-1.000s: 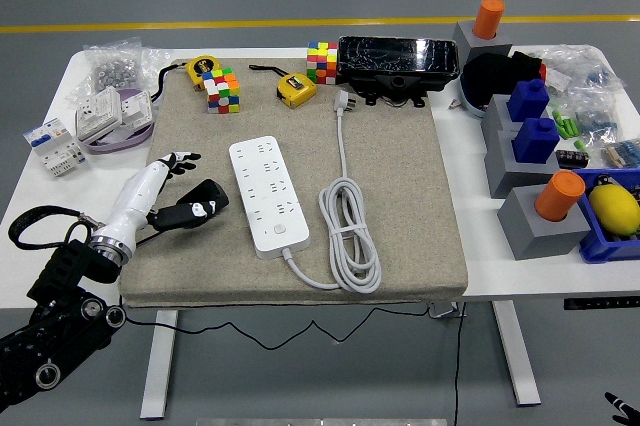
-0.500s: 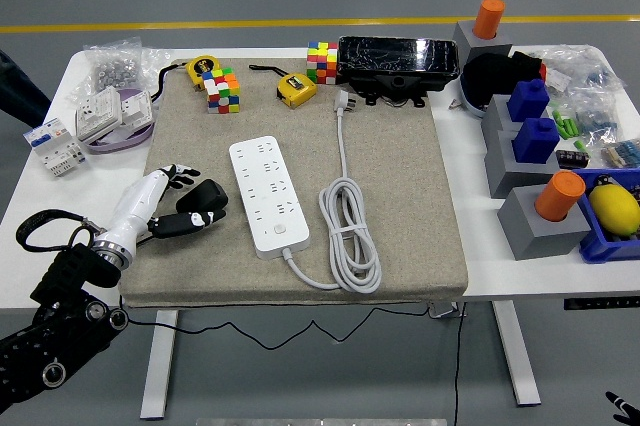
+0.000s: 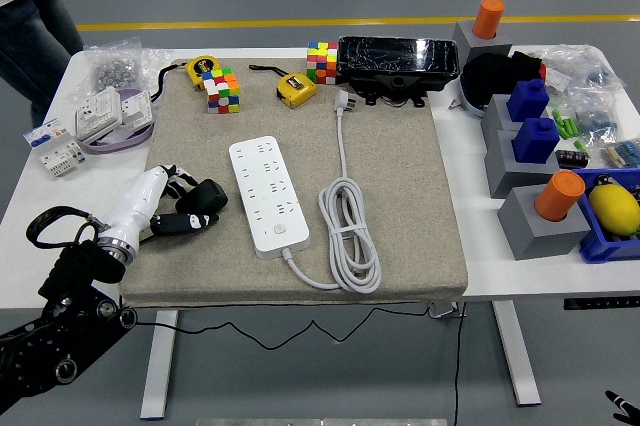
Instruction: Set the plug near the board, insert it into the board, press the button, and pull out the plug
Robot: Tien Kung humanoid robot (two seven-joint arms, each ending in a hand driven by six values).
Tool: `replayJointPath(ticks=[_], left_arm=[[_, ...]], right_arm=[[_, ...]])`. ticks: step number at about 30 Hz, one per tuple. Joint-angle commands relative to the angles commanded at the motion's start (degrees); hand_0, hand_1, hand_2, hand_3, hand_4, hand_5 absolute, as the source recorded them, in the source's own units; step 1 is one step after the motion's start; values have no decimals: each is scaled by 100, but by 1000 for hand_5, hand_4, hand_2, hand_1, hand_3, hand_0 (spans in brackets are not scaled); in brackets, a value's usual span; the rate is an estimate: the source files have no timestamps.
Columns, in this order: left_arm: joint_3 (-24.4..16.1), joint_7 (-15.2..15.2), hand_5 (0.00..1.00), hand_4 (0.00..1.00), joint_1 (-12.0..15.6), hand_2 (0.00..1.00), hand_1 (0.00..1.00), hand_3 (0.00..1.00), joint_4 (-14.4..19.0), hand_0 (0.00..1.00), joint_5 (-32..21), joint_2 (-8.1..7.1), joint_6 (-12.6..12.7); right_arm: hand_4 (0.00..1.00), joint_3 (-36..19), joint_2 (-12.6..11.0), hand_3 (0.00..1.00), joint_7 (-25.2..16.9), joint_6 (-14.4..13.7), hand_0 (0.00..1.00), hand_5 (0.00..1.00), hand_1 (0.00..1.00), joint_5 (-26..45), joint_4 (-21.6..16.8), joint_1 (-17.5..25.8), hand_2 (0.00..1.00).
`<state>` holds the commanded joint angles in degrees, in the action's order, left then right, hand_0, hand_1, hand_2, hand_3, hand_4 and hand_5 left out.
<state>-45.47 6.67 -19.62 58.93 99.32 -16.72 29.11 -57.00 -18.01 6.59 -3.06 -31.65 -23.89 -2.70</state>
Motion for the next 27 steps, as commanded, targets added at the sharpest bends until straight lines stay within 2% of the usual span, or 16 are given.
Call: replayJointPath(ticks=[2,3,8,10,18,27], left_arm=[[-13,50,141,880,2,442,396,535,16,412,-18,6,-11],[-18,52,2,726,5,412,341,536,22,307,-31,7,-10],[-88,54,2,726,45,412,341,536,199,307,-83,-17,-87],[-109,30,2,693,59,403,329,531,278,301,-99,-36,-98],[-183,-482,2,671,31,401,329,532,623,298,-545,-101,-154],[214,-726,2,654,-335,401,333,534,518,300,-676,-180,-469]], right_arm=[[964,2,0,602,-2,1,561,494,638,-2,-3,0,622],[964,3,1,602,-2,2,560,493,638,-3,-5,0,622],[964,0,0,602,-4,2,560,493,638,-6,-2,0,622],[964,-7,1,602,-3,2,560,494,638,-7,-2,2,622],[964,-2,-3,601,-2,2,561,494,638,-6,-2,7,622],[963,24,-7,601,-4,0,560,493,637,5,-7,-9,622]])
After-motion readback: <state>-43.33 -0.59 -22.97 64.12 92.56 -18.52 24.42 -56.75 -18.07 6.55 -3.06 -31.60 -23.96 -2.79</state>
